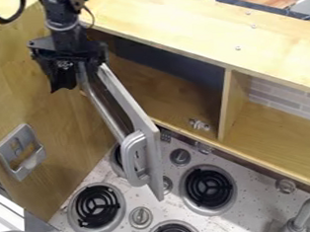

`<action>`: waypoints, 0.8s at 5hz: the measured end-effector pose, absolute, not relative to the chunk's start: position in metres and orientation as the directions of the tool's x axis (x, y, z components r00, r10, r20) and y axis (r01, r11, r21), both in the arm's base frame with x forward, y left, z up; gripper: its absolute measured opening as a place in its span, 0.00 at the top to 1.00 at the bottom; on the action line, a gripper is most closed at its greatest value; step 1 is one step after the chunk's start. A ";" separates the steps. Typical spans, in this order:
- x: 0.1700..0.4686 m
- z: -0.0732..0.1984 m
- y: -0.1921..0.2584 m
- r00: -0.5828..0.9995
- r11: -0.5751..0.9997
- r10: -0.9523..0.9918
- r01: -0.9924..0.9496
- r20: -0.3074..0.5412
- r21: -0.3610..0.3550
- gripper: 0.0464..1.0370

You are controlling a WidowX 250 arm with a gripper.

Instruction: Close microwave

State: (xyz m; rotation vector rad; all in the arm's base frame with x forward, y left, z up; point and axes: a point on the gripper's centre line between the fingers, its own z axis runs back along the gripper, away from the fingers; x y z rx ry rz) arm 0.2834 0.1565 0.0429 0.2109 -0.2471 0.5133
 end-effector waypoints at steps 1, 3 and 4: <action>0.289 0.037 0.147 0.848 0.858 0.450 -0.498 0.281 0.128 0.04; 0.301 0.025 0.135 0.844 0.859 0.469 -0.505 0.260 0.089 0.04; 0.318 0.026 0.128 0.834 0.858 0.481 -0.512 0.270 0.052 0.04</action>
